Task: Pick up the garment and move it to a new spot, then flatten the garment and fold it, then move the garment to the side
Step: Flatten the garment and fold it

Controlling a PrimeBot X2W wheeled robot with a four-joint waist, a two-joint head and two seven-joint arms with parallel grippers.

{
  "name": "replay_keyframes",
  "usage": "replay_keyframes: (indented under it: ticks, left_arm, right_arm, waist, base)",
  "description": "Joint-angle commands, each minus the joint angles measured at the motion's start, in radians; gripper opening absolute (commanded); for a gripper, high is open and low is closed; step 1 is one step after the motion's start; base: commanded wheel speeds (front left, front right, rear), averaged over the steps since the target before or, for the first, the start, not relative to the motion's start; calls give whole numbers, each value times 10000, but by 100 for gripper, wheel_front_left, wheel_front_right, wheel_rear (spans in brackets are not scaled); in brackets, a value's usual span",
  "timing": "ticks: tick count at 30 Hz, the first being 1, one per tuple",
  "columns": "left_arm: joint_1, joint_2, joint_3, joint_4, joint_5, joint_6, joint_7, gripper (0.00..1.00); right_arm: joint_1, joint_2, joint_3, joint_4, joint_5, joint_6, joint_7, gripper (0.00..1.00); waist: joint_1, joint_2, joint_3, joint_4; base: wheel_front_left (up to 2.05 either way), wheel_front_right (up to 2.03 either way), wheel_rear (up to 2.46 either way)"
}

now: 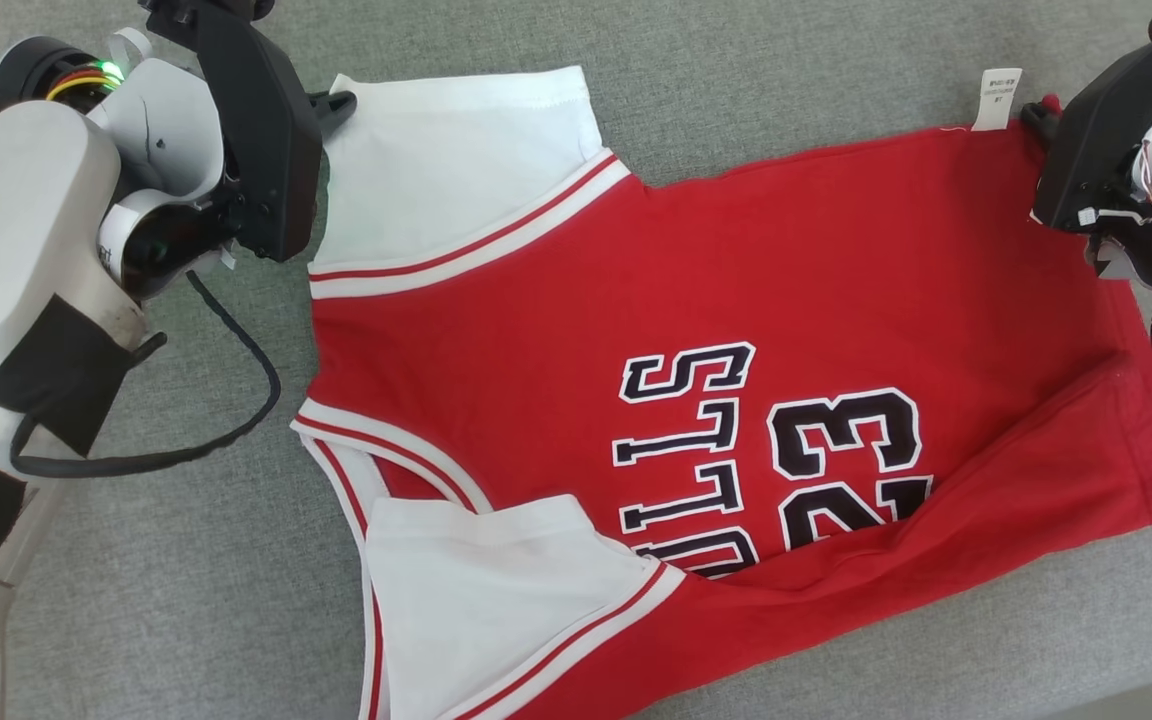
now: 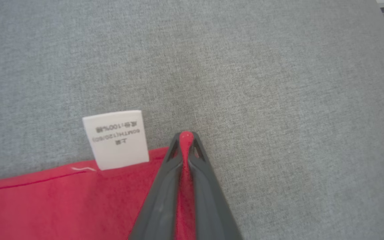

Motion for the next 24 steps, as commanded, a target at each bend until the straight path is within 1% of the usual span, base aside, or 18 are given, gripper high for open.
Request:
replay_keyframes:
  ticks: [1,4,11,17,18,19,23,24]
  left_arm:
    - [67,103,-59,-91,-66,30,-88,0]
    - [-95,279,-156,-258,209,10,-495,0]
    - [-522,618,-202,-332,663,-9,-2091,0]
    - [-1053,620,-237,-156,906,-15,-3797,0]
    - [-1053,620,-237,-156,906,-15,-3797,0]
    - [-1165,628,-258,-90,945,-16,-4073,0]
    - [-1724,643,-268,111,1291,-14,-5491,0]
    - [-1733,570,-223,229,1150,-15,-5781,0]
  right_arm:
    - [-121,-6,85,45,79,-7,41,0]
    - [-219,-172,85,-4,-97,-7,-381,0]
    - [-208,-349,-203,176,-97,-7,-2230,0]
    - [-311,-426,-298,588,424,-8,-3715,0]
    - [-311,-426,-298,588,424,-8,-3715,0]
    - [-329,-463,-290,681,535,-8,-3890,0]
    - [-497,-723,-175,861,768,-8,-4955,0]
    - [-509,-750,-114,946,824,-8,-5170,0]
  waist:
    - [0,-1,12,31]
    - [0,-1,36,58]
    - [0,-1,73,184]
    - [0,-1,153,379]
    - [0,-1,153,379]
    - [0,-1,174,412]
    - [0,-1,291,544]
    - [0,-1,306,586]
  base:
    - [0,0,0]
    - [0,0,0]
    - [0,0,0]
    - [0,0,0]
    - [0,0,0]
    - [0,0,0]
    - [0,0,0]
    - [0,0,0]
